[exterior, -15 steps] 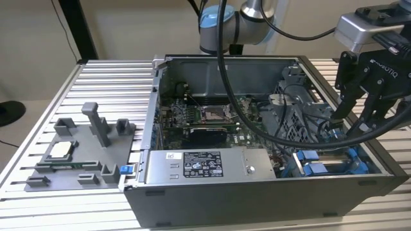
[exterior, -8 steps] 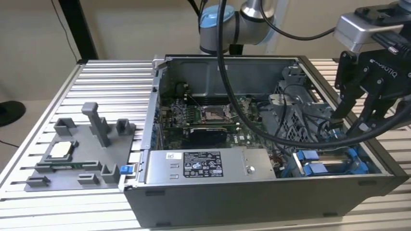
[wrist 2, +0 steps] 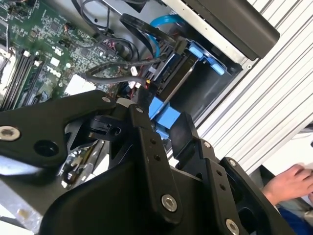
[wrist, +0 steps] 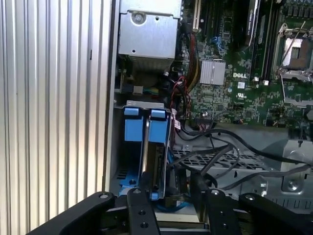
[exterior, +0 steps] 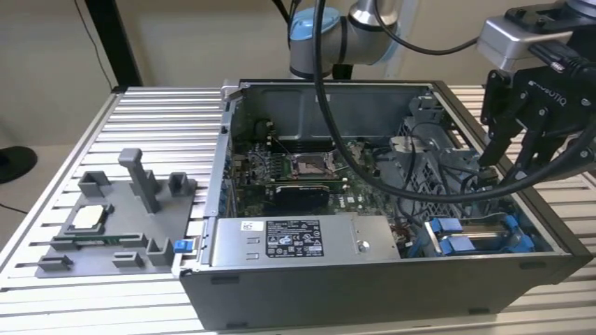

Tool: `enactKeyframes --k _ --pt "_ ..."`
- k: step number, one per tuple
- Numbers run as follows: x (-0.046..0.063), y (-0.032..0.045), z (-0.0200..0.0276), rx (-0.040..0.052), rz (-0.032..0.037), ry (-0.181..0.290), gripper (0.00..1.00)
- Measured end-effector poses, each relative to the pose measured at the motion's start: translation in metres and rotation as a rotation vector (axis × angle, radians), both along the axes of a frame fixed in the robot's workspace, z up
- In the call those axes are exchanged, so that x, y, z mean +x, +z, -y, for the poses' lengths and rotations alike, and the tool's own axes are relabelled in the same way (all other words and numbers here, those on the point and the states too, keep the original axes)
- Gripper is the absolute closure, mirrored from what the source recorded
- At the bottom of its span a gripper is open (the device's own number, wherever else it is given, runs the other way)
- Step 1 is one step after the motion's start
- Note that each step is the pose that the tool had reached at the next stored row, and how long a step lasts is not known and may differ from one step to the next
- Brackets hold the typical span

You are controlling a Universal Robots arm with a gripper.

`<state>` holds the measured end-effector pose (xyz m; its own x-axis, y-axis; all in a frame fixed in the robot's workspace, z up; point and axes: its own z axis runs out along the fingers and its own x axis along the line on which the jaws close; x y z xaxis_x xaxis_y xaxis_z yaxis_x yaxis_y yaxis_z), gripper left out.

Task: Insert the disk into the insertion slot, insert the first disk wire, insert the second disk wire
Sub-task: 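Insert the first disk wire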

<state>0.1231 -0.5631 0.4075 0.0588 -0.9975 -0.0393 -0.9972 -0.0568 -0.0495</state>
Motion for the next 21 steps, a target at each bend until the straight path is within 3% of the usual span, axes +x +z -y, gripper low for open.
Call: enactKeyframes --k 4,13,21 --pt "0.000 -0.0041 -0.0030 -0.0024 0.0155 0.027 0.00" --pt "-0.003 -0.0107 -0.0079 -0.0233 0.0159 0.028 0.00" --pt "-0.004 -0.0109 -0.0104 -0.0240 0.0159 0.028 0.00"
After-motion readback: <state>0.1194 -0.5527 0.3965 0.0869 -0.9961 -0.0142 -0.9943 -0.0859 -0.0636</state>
